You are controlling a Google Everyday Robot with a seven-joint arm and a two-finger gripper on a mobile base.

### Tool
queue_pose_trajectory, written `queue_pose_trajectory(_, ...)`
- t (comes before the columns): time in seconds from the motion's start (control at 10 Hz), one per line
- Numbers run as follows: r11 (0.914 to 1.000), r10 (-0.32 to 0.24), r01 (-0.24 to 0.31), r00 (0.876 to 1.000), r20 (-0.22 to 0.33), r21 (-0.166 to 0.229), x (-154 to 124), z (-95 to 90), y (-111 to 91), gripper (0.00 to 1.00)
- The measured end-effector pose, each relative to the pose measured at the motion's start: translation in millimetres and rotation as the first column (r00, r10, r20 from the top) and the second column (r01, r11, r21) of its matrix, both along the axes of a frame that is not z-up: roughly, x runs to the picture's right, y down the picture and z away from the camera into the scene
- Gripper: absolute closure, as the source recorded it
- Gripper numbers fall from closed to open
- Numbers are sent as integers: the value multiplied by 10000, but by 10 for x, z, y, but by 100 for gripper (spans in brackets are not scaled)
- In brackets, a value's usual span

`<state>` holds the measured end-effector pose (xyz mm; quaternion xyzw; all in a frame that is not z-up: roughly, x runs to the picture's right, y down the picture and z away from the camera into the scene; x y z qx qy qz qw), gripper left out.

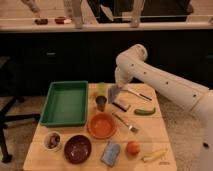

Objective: Place towel in plastic cup

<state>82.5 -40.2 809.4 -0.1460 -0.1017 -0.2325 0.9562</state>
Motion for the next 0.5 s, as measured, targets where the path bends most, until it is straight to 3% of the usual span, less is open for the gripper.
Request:
queue_pose_trajectory(0.2, 9994, 321, -321, 9995, 47, 88, -5, 135, -83, 100)
queue_pose_trajectory(0.5, 9918, 1086, -1079, 9941, -60, 688, 72, 170, -168, 100)
